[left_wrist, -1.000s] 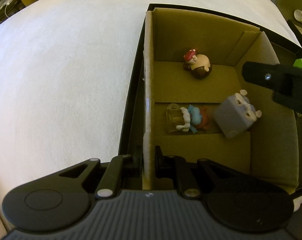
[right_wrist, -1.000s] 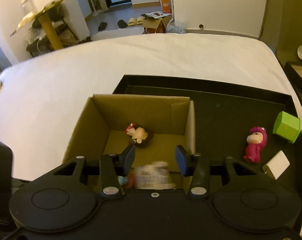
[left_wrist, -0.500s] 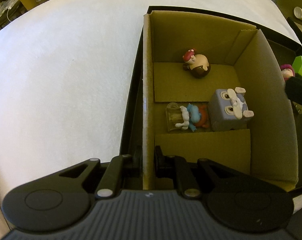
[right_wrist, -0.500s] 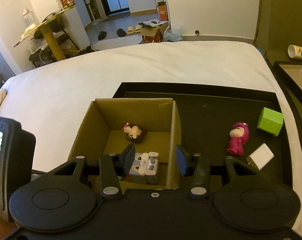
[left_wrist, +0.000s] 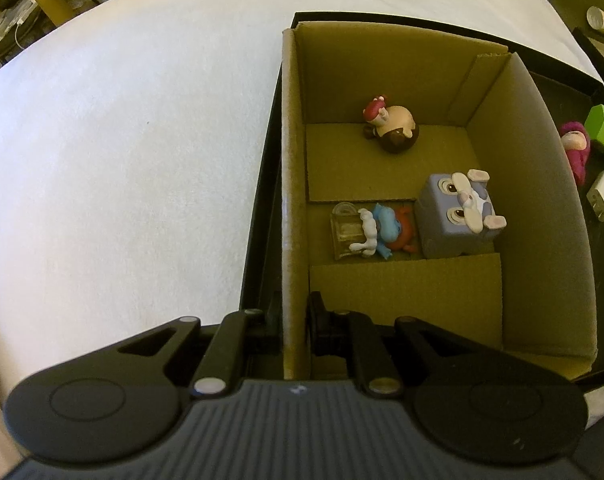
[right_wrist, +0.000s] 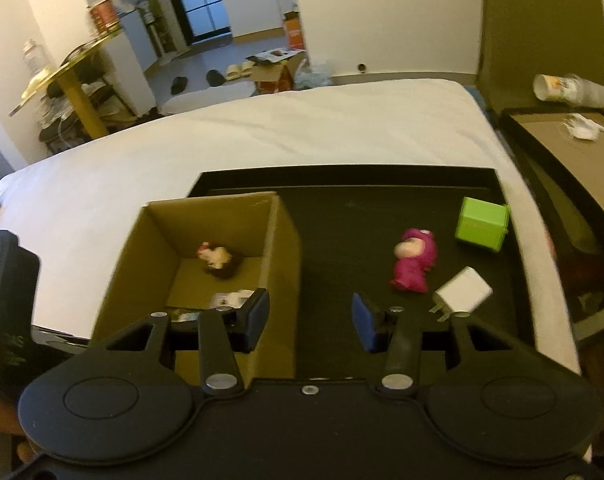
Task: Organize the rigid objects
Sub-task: 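Move the right gripper to the white USB charger on the tray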
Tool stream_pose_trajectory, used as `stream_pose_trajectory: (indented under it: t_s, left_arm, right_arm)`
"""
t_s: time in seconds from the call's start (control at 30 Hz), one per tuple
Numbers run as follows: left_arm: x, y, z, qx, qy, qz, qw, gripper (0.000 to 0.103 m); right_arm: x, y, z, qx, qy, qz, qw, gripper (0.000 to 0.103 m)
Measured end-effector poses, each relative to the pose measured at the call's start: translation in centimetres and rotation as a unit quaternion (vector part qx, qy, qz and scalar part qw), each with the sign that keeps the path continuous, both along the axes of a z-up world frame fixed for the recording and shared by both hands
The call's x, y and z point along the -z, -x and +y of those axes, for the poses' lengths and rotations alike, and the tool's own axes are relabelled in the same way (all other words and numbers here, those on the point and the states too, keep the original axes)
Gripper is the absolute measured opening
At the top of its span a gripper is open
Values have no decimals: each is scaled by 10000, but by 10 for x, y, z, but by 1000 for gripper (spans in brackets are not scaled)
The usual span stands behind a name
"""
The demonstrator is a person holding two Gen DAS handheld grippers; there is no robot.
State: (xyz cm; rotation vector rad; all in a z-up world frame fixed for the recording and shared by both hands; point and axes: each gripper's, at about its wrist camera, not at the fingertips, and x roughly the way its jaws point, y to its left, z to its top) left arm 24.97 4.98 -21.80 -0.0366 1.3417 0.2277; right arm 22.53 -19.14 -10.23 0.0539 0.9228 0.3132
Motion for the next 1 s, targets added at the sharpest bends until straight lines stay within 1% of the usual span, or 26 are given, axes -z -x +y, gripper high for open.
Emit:
stream_pose_trajectory:
  t_s: [0.07,0.23,0.37,0.53,0.57,0.7,0.9,1.0]
  left_arm:
    - [0,0,-1,4,-9,11,10000,11]
    - [-1,-2,-5,49,-81,27,10000,11]
    - [0,-3,-1,-41,1,50,10000,11]
    - [0,-3,-3,-20,-74,50,10000,11]
    - [0,-3,-3,-30,-77,50,10000,11]
    - [0,-3,-4,-29,-96,49,9999,11]
    - [0,-4,-5,-31,-132,67,9999,11]
    - [1,-5,-6,-51,-152,76,9998,12]
  right_arm:
    - [3,1,-11,105,-2,12,9999,50]
    - [9,1,-34,327,-30,74,9994,50]
    - [11,2,-46,423,-71,64,9991,50]
    - [18,-1,-64,563,-78,111,9983,50]
    - [20,-2,-67,602,-75,123,9981,50]
    - [29,-6,-77,702,-20,152,9974,58]
    - [41,-15,-87,734,-77,251,9970,63]
    - [49,-21,-91,799,-128,359,9961,63]
